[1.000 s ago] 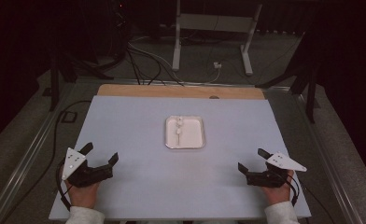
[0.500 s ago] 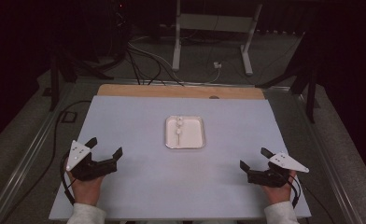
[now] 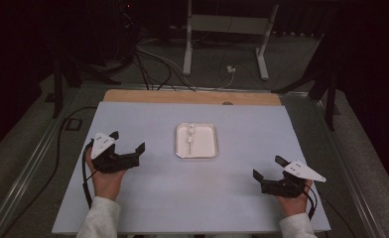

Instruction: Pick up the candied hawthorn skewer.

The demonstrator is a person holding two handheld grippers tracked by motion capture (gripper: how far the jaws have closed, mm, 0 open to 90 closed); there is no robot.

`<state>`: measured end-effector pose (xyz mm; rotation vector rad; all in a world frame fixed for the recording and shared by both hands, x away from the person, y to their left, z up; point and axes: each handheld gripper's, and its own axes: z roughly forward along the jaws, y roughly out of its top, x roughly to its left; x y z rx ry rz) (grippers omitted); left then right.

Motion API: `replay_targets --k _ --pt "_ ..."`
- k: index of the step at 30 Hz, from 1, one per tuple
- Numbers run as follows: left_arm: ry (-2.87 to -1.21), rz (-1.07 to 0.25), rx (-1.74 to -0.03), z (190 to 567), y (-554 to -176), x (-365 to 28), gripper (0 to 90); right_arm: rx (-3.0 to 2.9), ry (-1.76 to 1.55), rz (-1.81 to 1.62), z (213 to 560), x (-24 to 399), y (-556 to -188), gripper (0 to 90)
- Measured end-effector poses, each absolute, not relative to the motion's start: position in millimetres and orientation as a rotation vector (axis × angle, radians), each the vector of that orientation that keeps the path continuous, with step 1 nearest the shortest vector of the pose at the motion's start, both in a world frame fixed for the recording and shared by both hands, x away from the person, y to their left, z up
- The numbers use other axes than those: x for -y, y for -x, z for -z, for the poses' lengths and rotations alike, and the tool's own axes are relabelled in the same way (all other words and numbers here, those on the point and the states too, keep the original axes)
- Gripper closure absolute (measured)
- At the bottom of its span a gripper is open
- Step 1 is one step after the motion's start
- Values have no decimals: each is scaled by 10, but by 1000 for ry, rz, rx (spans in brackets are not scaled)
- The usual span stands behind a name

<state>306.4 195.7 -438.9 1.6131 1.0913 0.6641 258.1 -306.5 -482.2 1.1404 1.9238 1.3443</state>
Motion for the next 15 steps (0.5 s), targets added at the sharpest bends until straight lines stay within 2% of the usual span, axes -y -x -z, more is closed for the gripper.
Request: replay_targets --k 15 --pt "-1750 -553 -1107 4575 -3600 -1324 13 -1952 -1113 -1307 4844 3016 -2575 0"
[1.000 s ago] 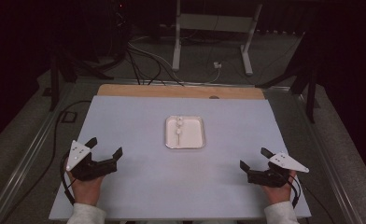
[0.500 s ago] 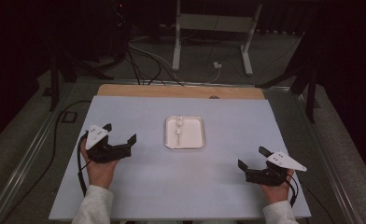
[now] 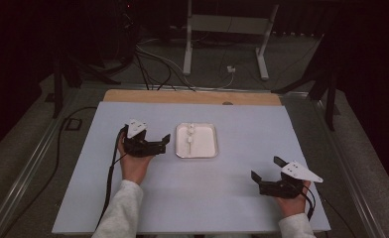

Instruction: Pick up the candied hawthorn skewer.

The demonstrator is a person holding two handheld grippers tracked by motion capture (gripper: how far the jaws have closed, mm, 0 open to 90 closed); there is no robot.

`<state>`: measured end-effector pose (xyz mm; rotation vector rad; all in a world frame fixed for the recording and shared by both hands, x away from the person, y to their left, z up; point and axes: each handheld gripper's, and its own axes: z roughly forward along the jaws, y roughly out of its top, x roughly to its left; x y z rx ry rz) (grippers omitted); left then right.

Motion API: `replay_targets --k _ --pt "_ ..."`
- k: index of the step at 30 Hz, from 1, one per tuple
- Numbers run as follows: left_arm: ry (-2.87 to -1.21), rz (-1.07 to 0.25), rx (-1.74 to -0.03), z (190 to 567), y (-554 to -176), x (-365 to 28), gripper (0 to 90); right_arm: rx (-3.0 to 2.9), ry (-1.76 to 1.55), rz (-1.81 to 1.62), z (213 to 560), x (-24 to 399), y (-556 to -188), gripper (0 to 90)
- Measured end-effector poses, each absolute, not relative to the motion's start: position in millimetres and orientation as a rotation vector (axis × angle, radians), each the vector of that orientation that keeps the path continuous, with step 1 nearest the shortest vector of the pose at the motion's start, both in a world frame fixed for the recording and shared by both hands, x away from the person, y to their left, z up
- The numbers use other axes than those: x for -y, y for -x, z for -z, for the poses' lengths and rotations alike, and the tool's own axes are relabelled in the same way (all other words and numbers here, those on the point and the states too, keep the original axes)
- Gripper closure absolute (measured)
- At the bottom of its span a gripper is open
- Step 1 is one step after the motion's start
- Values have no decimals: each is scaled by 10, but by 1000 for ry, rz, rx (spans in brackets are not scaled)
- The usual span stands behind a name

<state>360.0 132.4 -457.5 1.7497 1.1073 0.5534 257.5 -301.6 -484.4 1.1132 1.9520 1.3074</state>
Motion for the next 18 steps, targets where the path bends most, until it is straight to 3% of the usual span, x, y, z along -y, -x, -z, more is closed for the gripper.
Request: replay_targets --k 18 --pt "-1880 -431 -1164 4839 -3812 -849 17 -1958 -1116 -1291 4860 3029 -2579 0"
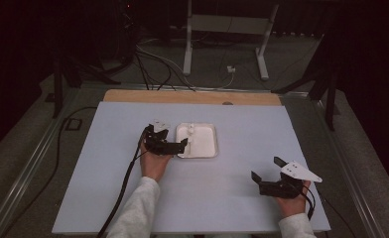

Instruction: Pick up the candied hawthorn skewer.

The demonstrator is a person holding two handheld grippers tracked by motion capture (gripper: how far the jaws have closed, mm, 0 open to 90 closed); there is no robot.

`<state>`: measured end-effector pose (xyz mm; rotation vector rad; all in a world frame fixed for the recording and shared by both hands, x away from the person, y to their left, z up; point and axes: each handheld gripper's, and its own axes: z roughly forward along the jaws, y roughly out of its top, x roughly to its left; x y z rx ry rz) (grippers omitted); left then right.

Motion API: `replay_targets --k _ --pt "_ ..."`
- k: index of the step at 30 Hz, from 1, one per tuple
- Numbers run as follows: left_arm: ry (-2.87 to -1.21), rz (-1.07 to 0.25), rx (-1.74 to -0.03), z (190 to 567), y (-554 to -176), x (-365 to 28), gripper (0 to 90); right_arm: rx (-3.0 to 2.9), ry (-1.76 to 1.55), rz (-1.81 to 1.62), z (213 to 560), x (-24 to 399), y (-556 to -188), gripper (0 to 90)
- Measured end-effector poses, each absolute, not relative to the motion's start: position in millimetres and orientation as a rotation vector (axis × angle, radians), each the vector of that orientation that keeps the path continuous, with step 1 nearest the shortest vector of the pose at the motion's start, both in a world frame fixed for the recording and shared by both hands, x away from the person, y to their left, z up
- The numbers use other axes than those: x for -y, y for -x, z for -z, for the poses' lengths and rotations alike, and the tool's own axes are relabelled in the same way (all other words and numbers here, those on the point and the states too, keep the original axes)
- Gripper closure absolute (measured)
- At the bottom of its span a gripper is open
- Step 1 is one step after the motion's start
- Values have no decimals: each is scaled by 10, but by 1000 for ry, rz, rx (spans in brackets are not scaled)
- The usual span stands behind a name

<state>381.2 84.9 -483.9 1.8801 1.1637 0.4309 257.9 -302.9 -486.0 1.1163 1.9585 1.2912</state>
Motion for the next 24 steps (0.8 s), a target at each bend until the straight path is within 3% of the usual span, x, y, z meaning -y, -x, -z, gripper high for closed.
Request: replay_targets --k 12,17,20,24 --pt "-1984 -325 -1171 5013 -3858 -564 86 -1962 -1114 -1292 4867 3032 -2586 0" --pt "-2050 -358 -1194 5095 -3871 -456 140 -1961 -1116 -1294 4866 3038 -2585 0" --pt "-2099 -368 -1204 5101 -3867 -392 228 -1961 -1121 -1293 4868 3043 -2586 0" --pt "-2160 -355 -1225 5122 -3884 -359 453 -1958 -1122 -1295 4868 3053 -2587 0"
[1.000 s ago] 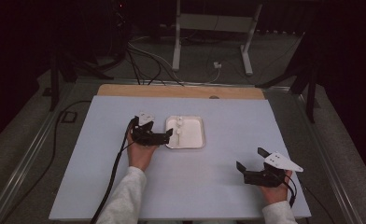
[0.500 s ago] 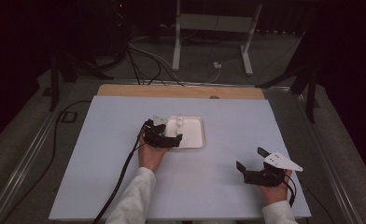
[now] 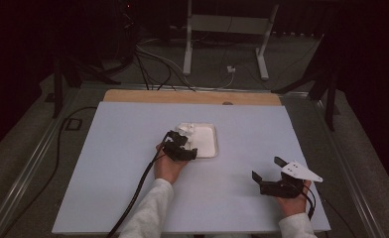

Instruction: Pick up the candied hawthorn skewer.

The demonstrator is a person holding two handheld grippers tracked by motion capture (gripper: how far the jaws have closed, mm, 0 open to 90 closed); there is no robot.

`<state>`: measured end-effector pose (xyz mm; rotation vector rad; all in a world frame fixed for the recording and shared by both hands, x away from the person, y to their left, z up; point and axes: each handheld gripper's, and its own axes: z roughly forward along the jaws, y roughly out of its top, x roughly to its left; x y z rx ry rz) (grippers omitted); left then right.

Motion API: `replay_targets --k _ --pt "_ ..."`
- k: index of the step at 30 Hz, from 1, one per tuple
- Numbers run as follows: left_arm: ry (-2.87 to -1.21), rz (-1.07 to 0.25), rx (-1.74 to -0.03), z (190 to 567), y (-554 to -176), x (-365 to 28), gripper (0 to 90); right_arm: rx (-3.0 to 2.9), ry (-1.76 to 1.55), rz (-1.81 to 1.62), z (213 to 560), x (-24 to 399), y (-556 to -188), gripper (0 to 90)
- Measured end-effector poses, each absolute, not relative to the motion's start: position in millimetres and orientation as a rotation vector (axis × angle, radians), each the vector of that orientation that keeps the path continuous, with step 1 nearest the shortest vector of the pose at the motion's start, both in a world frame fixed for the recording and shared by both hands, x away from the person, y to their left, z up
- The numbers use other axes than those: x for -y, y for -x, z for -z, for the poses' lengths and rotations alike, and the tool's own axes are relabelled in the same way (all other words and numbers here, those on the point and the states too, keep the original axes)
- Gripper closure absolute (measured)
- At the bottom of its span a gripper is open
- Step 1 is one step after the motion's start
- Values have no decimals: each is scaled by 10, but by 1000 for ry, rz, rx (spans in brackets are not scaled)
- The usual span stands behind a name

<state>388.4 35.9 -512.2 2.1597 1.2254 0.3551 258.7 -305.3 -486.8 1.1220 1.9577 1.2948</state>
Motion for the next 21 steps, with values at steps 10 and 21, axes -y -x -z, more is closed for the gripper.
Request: replay_targets --k 10,21 --pt "-2212 -313 -1222 5071 -3931 -317 731 -1963 -1121 -1287 4872 3044 -2589 0" --pt "-2180 -262 -1279 5069 -4007 -346 900 -1962 -1122 -1288 4876 3054 -2594 0"
